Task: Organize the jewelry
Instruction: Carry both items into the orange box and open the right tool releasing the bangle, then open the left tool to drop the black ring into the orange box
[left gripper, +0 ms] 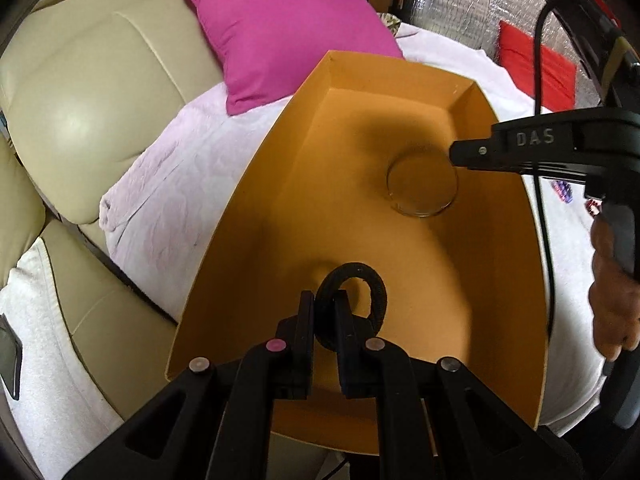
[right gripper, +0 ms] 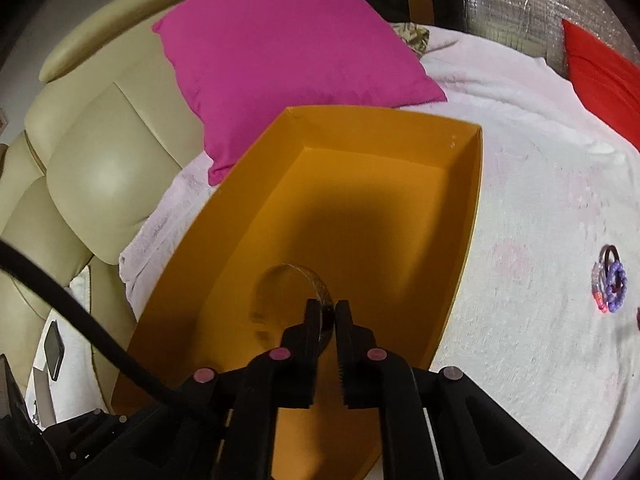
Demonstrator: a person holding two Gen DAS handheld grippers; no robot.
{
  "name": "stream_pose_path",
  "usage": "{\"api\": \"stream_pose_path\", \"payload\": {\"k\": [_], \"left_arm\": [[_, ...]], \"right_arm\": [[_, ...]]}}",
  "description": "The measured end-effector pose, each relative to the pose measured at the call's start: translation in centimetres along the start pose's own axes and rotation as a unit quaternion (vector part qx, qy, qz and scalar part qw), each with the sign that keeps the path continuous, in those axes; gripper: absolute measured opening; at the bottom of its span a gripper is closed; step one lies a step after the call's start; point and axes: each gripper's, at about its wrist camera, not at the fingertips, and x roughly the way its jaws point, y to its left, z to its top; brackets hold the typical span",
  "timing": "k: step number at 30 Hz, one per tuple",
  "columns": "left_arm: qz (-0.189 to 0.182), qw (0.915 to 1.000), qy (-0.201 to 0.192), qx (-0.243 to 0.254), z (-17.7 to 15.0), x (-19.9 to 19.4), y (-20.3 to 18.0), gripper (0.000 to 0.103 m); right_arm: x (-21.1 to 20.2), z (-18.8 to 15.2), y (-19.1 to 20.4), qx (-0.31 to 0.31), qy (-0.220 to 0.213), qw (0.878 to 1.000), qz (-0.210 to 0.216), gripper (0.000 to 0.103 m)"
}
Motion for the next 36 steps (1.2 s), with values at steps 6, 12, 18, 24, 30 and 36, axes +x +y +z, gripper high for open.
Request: {"api": "stream_pose_path", "payload": {"k": [6,12,18,24,30,36], "left_arm": [[0.014,0.9998,0.013,0.006,-0.2,0.6,0.3,0.010],[0.030,0.9989,0.034,0.013,-0.8,2.2,1.2,0.010],[0.046,0.9971,0.046,0.040,-1.0,3.5,2.2,0.012],[0.076,0.9909,0.051,0.098,-0.4,3.7,1.9,0.012],[0.094,0.9847,0.048,0.139,0.6,4.4,1.3,0.011],[0.093,0.9771,0.047,0.186,2.1,5.0,0.4,0.011]], "right_arm": [[-0.4,-0.7,-1.1,0.016,0.005,1.000,0.019,0.044],[-0.5,-1.7,-0.6,-0.005,0.025,1.000,-0.002,0.032],[-0.4,-2.6,-0.7,0.036,0.075,0.996,0.016,0.025],[-0.9,-3.5,-0.5,0.057,0.103,0.992,0.052,0.024],[-6.0,-2.8,-3.4,0.069,-0.017,0.992,0.103,0.027],[-11.2,-3.6,-11.0,0.096,-0.118,0.987,0.056,0.040]]}}
